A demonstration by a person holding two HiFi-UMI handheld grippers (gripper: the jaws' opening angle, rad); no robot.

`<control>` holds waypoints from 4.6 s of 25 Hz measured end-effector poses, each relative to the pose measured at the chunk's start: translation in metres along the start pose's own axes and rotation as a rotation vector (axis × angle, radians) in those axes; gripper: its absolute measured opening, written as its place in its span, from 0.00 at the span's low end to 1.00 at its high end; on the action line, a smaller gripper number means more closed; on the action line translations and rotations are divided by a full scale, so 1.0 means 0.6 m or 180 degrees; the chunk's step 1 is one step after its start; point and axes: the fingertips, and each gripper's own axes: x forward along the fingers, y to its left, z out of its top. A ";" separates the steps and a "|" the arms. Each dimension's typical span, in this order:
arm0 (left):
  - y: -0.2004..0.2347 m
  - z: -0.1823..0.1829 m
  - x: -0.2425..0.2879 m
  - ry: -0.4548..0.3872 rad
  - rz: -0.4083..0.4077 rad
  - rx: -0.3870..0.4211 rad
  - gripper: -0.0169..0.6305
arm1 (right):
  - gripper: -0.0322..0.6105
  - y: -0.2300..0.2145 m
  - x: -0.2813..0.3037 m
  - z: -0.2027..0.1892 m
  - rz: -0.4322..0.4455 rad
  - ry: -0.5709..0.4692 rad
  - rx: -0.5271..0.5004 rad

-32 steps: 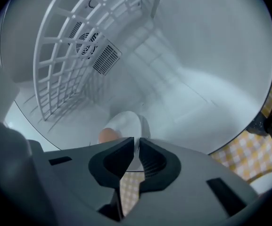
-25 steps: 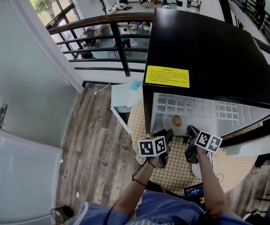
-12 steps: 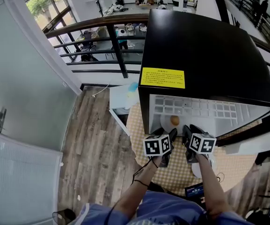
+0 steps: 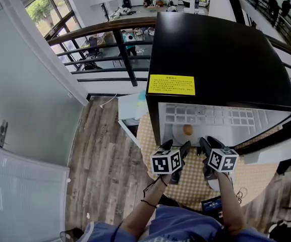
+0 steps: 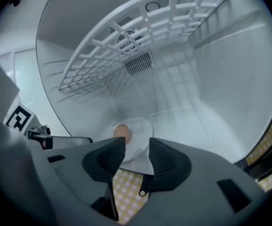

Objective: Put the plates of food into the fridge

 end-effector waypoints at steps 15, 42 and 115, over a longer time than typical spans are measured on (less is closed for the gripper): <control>-0.048 -0.044 -0.136 -0.0028 -0.0560 0.0513 0.41 | 0.26 0.096 -0.167 -0.022 0.0187 -0.0353 0.0088; -0.240 -0.176 -0.319 -0.0475 -0.0719 0.1032 0.16 | 0.11 0.150 -0.471 -0.175 0.0490 -0.0538 0.0121; -0.362 -0.381 -0.361 0.0111 -0.1084 0.1455 0.10 | 0.11 0.088 -0.640 -0.306 0.0047 -0.0669 0.0655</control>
